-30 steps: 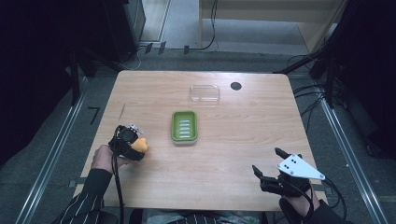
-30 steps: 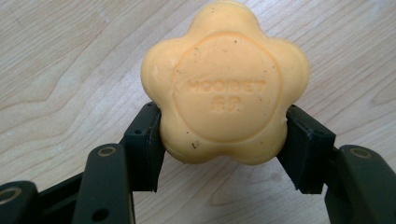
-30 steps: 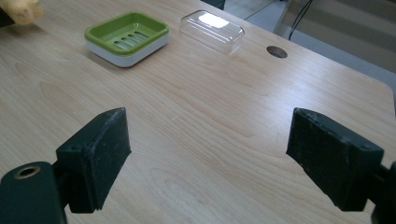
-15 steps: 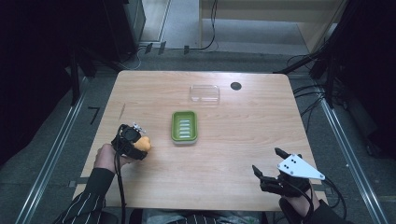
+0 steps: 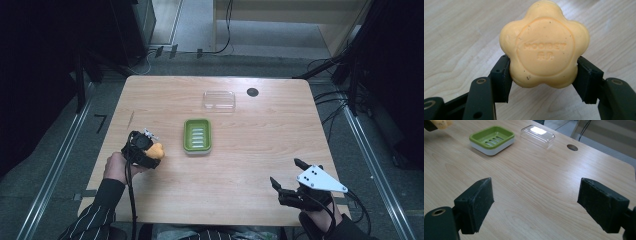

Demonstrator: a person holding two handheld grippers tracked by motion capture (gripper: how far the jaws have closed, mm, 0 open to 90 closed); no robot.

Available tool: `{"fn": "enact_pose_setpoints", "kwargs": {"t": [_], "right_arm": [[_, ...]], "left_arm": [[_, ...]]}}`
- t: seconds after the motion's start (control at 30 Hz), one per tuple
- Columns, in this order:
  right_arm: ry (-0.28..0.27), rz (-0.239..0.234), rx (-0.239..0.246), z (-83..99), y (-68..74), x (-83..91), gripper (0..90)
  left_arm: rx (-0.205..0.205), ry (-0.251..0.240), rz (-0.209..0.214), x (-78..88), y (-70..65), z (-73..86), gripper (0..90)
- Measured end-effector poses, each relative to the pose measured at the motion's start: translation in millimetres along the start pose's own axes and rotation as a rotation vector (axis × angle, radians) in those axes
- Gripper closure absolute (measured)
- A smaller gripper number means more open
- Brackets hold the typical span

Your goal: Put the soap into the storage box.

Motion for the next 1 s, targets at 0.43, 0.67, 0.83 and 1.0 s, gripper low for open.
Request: {"fn": "enact_pose_setpoints", "kwargs": {"t": [0.43, 0.67, 0.83, 1.0], "right_arm": [[0.001, -0.001, 0.001, 0.1, 0.0, -0.2, 13.6], [0.001, 0.0, -0.001, 0.1, 0.2, -0.3, 13.6], [0.001, 0.0, 0.0, 0.0, 0.0, -0.2, 13.6], [0.002, 0.0, -0.001, 0.1, 0.2, -0.4, 13.6]], "left_arm": [[0.015, -0.016, 0.004, 1.3, 0.3, -3.4, 39.3], [0.026, -0.035, -0.005, 2.6, 2.0, -4.7, 39.3], [0.022, -0.035, -0.006, 2.6, 1.9, -6.0, 39.3], [0.027, -0.045, -0.014, 1.5, 2.2, -8.0, 39.3]]}}
Point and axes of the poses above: each handheld gripper's, and its own axes: x roughly backward along the jaws, z roughly out of its underside, y roughly to its left, the point moved 5 cm from there along -x, roughly forward along the jaws, and after that the axes turned 6 degrees about x, right-handed, at the moved point
